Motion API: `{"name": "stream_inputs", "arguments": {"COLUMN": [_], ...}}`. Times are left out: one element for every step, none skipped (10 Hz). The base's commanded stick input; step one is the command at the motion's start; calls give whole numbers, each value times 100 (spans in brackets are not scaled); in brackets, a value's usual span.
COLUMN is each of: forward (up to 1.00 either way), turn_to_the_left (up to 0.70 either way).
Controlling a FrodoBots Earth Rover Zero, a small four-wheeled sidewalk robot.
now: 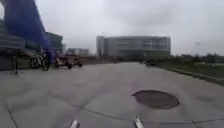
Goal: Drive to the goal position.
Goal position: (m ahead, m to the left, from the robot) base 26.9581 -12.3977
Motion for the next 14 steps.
{"name": "stream_inputs", "arguments": {"forward": [0,0,0,0,0,0,0,23,62,70,70,70,70,70], "turn_to_the_left": [0,0,0,0,0,0,0,0,0,0,0,0,0,0]}}
